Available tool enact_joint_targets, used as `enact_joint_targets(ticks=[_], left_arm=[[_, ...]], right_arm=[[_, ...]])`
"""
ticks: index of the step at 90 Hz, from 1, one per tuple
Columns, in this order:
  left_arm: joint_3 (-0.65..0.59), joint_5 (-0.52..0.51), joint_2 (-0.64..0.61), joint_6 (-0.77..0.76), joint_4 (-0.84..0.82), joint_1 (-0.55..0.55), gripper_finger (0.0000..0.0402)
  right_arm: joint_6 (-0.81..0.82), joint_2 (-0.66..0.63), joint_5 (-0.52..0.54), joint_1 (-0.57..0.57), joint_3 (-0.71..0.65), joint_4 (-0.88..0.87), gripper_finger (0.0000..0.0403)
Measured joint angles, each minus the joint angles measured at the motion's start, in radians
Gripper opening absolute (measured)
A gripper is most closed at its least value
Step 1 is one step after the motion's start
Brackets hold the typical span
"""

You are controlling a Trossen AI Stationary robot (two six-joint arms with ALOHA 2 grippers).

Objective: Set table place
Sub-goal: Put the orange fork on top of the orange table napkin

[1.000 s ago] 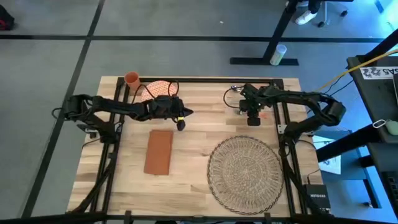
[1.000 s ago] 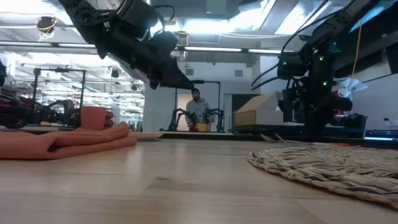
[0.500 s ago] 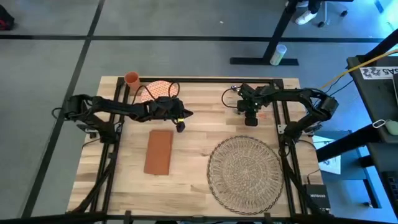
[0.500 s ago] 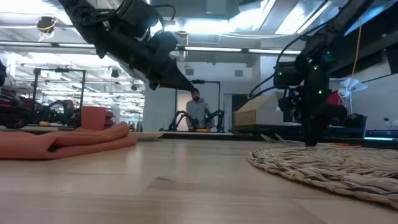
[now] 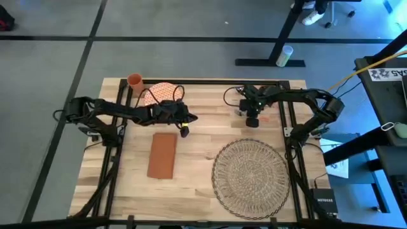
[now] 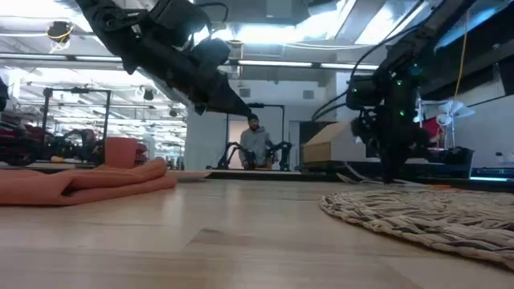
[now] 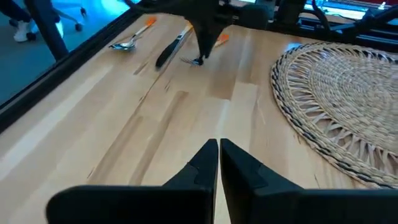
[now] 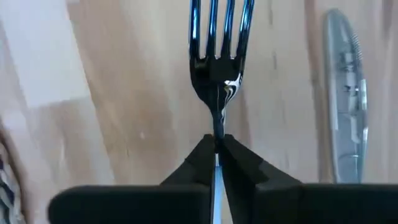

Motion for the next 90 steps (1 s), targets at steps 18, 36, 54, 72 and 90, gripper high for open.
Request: enact_joint_targets(ticks=[18, 36, 54, 72, 90], left_arm=[[0.0, -0.004, 0.0, 0.0, 0.004, 0.001, 0.0], [0.0, -0.022, 0.0, -0.001, 0.004, 0.001, 0.0], [0.0, -0.022, 0.0, 0.006, 0.014, 0.001, 0.0], [0.0, -0.058, 0.0, 0.023, 0.015, -0.002, 0.0], [0.0, -0.167, 0.0, 0.024, 0.015, -0.035, 0.0]], right_arm=[[0.145, -0.001, -0.148, 0.013, 0.042, 0.004, 0.0001], [0.292, 0.001, -0.221, 0.096, 0.048, 0.077, 0.0001], [0.482, 0.027, -0.271, 0.197, 0.048, 0.275, 0.0001], [0.725, 0.083, -0.281, 0.285, 0.048, 0.521, 0.0], [0.975, 0.168, -0.246, 0.384, 0.048, 0.738, 0.0]])
